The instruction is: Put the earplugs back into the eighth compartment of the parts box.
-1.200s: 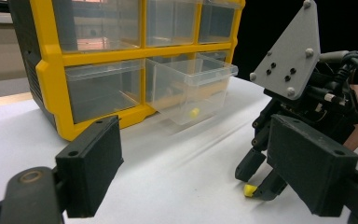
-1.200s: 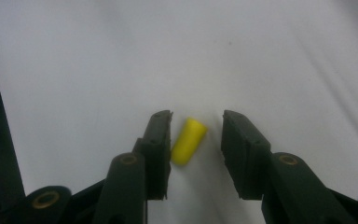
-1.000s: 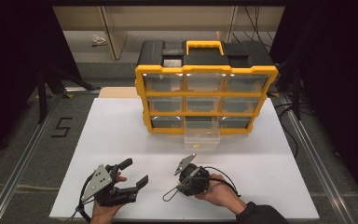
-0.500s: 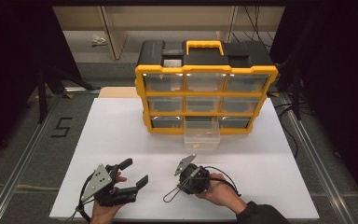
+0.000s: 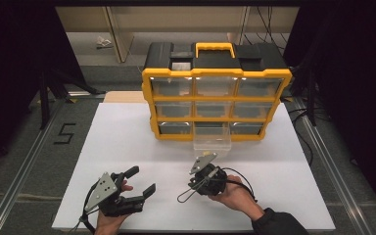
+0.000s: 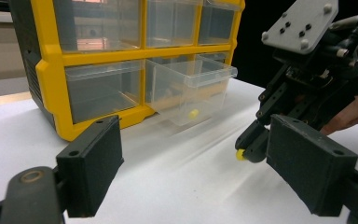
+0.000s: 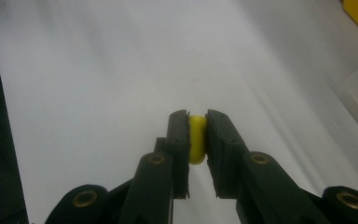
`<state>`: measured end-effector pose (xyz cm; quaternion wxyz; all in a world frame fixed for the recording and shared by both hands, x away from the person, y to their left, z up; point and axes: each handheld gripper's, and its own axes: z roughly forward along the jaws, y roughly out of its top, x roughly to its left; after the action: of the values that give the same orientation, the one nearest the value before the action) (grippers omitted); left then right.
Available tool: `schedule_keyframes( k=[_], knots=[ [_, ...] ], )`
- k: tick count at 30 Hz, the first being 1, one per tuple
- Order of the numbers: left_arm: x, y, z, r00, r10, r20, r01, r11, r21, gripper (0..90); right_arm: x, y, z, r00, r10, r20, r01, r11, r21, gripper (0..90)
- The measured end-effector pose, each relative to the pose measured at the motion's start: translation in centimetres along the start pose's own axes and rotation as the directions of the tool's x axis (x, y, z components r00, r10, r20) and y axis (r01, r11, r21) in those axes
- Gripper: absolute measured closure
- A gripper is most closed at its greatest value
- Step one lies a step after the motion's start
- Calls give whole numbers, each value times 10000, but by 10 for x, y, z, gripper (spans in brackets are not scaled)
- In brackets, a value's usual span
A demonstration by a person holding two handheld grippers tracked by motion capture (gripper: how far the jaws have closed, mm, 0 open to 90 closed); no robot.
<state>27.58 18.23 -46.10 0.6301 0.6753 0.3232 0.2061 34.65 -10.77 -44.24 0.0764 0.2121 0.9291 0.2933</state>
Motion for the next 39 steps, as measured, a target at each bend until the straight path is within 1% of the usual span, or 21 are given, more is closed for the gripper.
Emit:
schedule_keyframes(
  k=[1,2,5,6,9,10,11,12,13,21,27,28,29,30,32,38,39],
  knots=[
    [0,0,0,10000,12,-2,-12,10000,-10,178,0,0,-2,10000,47,17,-47,10000,-21,800],
    [0,0,0,10000,29,2,-29,10000,0,178,-1,1,-5,10000,13,88,-12,9999,-163,800],
    [0,0,0,10000,21,5,-21,10000,14,177,-3,2,-8,9999,67,116,-64,9996,-260,800],
    [0,0,0,10000,32,3,-32,10000,10,178,-4,2,-10,9999,16,145,-11,9995,-331,800],
    [0,0,0,10000,13,-14,-13,10000,4,178,-8,2,-17,9996,152,251,-138,9985,-538,800],
    [0,0,0,10000,11,-15,-11,10000,-5,178,-12,2,-23,9991,278,324,-255,9972,-700,800],
    [0,0,0,10000,21,-20,-21,10000,-13,178,-12,2,-23,9991,278,324,-255,9972,-700,800],
    [0,0,0,10000,20,-3,-20,10000,6,178,-16,2,-29,9985,368,417,-330,9955,-891,800],
    [0,0,0,10000,20,-3,-20,10000,6,178,-16,2,-29,9985,368,417,-330,9955,-891,800],
    [0,0,0,10000,42,-15,-42,10000,-13,178,-32,-1,-53,9933,893,733,-764,9836,-1633,800],
    [0,0,0,10000,38,5,-38,10000,-4,177,-40,-3,-65,9893,1152,890,-955,9750,-2007,800],
    [0,0,0,10000,29,6,-29,10000,-9,177,-42,-4,-68,9879,1251,915,-1034,9717,-2125,800],
    [0,0,0,10000,36,-5,-36,10000,-13,177,-42,-4,-68,9879,1251,915,-1034,9717,-2125,800],
    [0,0,0,10000,50,-9,-50,10000,-12,177,-44,-5,-71,9866,1321,954,-1083,9691,-2217,800],
    [0,0,0,10000,42,-5,-42,10000,-3,177,-45,-5,-72,9857,1363,987,-1113,9680,-2251,800],
    [0,0,0,10000,30,-11,-30,10000,-13,177,-51,-7,-78,9809,1601,1103,-1282,9591,-2523,800],
    [0,0,0,10000,33,-11,-33,10000,-14,177,-51,-7,-78,9809,1601,1103,-1282,9591,-2523,800]
  ],
)
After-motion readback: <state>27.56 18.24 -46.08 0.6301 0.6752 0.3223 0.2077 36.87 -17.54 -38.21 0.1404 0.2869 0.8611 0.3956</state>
